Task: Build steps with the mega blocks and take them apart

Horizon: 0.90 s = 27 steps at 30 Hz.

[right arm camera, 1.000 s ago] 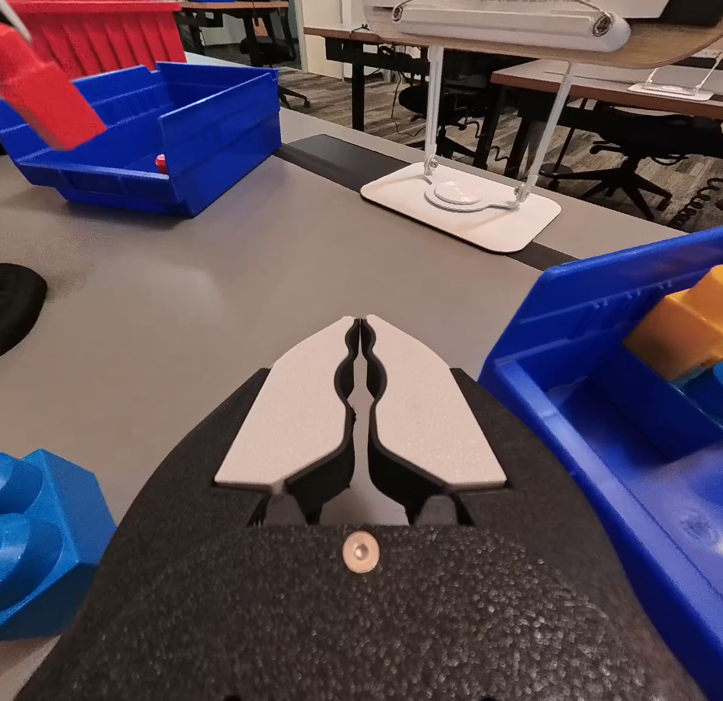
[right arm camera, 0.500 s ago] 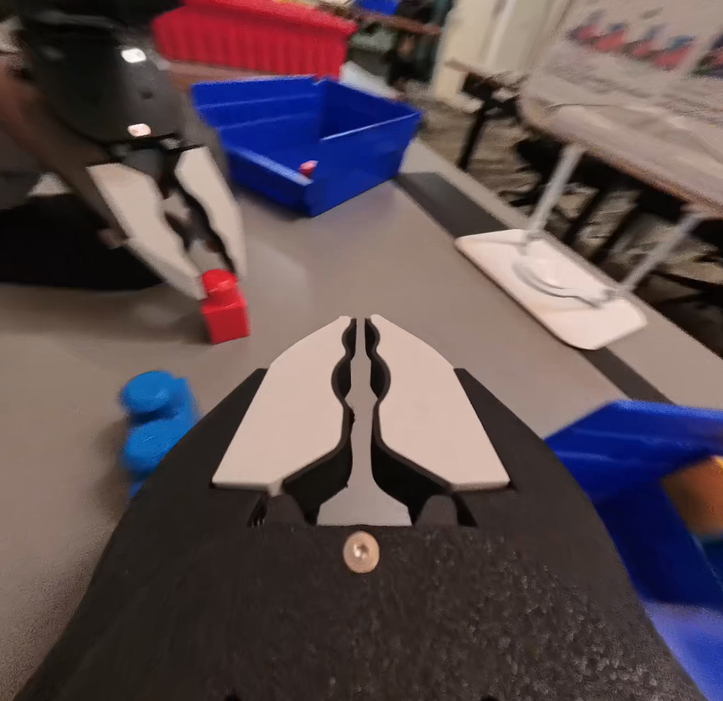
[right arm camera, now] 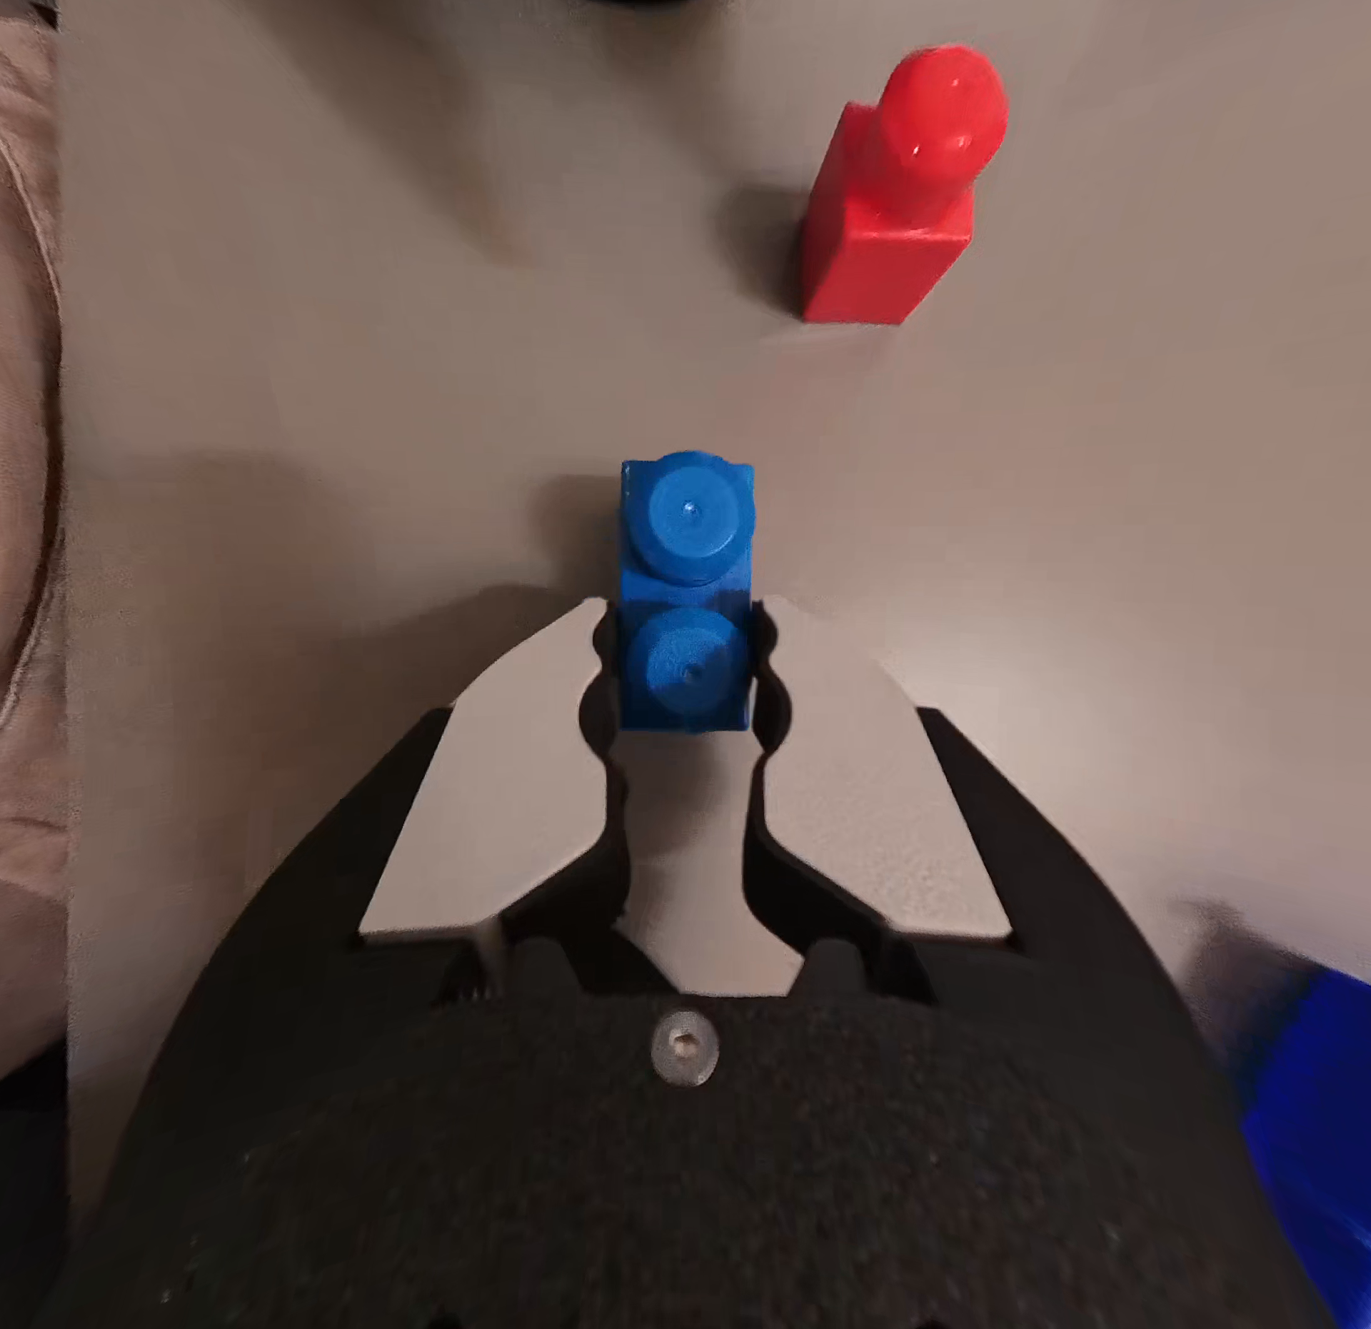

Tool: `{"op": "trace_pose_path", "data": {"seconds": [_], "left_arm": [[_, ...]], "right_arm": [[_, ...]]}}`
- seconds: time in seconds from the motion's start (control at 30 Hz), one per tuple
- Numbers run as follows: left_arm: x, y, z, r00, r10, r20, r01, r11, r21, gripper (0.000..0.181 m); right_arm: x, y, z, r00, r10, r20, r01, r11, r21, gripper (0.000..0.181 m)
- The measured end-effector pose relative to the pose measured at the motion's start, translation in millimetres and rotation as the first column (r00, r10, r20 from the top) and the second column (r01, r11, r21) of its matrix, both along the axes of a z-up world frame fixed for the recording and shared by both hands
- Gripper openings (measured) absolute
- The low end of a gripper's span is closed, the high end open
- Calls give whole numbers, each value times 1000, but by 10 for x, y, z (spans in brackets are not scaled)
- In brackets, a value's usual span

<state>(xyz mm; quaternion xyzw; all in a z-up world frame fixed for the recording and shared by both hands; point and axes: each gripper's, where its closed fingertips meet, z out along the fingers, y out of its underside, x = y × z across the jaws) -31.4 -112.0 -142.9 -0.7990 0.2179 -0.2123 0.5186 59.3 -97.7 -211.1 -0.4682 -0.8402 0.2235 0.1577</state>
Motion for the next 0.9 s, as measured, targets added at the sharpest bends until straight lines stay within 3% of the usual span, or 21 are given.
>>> {"op": "trace_pose_path", "data": {"seconds": [0.03, 0.1, 0.17, 0.3, 0.4, 0.5, 0.7, 0.9], "left_arm": [[32, -24, 25, 1000, -11, 26, 11, 1000, 12, 61], [94, -74, 97, 996, -36, 85, 32, 999, 44, 61], [168, -134, 208, 984, -74, 160, 61, 994, 88, 60], [311, -236, 525, 942, -171, 288, 104, 967, 234, 58], [462, -282, 734, 912, -238, 333, 132, 941, 311, 56], [625, -275, 842, 908, -271, 319, 151, 923, 355, 54], [712, -293, 928, 900, -308, 310, 170, 901, 399, 37], [443, -392, 921, 933, -242, 267, 117, 903, 413, 37]], "right_arm": [[-28, -11, 18, 1000, -4, -31, 3, 1000, -16, 33], [-86, -9, 126, 993, -23, -117, 15, 998, -66, 32], [-173, -59, 408, 956, -53, -290, -6, 981, -196, 32], [-198, -158, 1154, 755, -203, -624, -158, 867, -472, 32], [-159, -201, 1483, 622, -319, -715, -255, 781, -570, 32], [-175, -280, 1594, 569, -373, -733, -298, 737, -606, 33], [-219, -436, 1633, 565, -380, -733, -336, 705, -625, 32], [-295, -419, 1526, 680, -253, -688, -267, 788, -555, 40]]}}
